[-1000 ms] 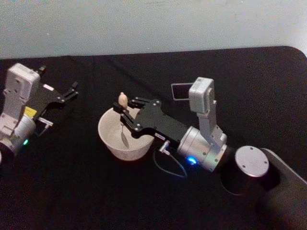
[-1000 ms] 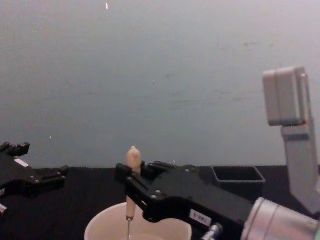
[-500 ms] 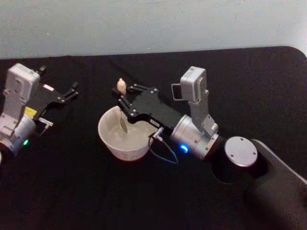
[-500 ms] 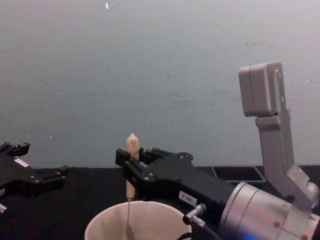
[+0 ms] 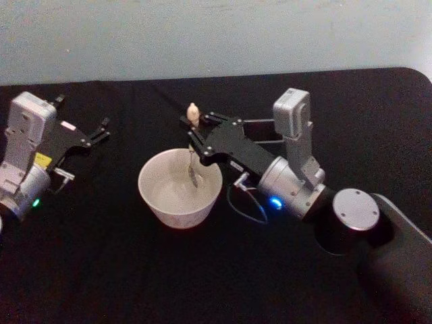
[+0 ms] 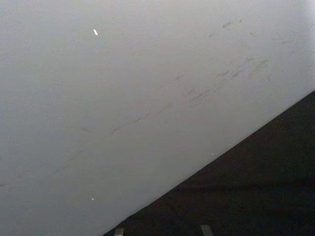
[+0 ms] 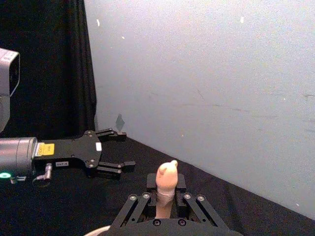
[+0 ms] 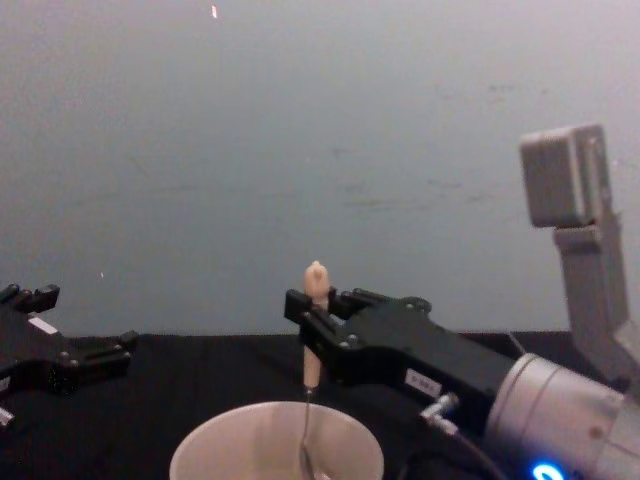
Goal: Pick up the stirring spoon with one hand, stir inside the cup, then place it back in its original position.
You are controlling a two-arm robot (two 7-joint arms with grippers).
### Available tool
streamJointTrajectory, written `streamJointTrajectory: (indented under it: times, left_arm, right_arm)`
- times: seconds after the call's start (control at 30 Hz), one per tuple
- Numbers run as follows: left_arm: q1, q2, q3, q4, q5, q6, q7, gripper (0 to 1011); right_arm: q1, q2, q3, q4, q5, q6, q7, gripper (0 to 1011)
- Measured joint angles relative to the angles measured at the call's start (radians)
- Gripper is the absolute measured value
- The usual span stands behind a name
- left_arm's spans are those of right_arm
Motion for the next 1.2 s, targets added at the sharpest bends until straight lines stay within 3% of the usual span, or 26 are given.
streamJointTrajectory:
  times: [0.4,0.7,0.97,1.2]
  left_arm:
    - [0.0,0.0,0.0,0.0,0.0,0.0,0.0,1001]
    - [0.0,0.0,0.0,0.0,0.0,0.0,0.0,1001]
    - [0.0,0.0,0.0,0.0,0.0,0.0,0.0,1001]
    - [0.0,0.0,0.0,0.0,0.0,0.0,0.0,1001]
  right_arm:
    - [-0.064,0.066,0.015,-0.111,0.059,0.045,0.048,213]
    - [-0.103,0.108,-0.008,-0.159,0.069,0.056,0.071,213]
    - [-0.111,0.115,-0.031,-0.173,0.071,0.054,0.083,213]
    - [-0.099,0.097,-0.058,-0.154,0.064,0.046,0.083,213]
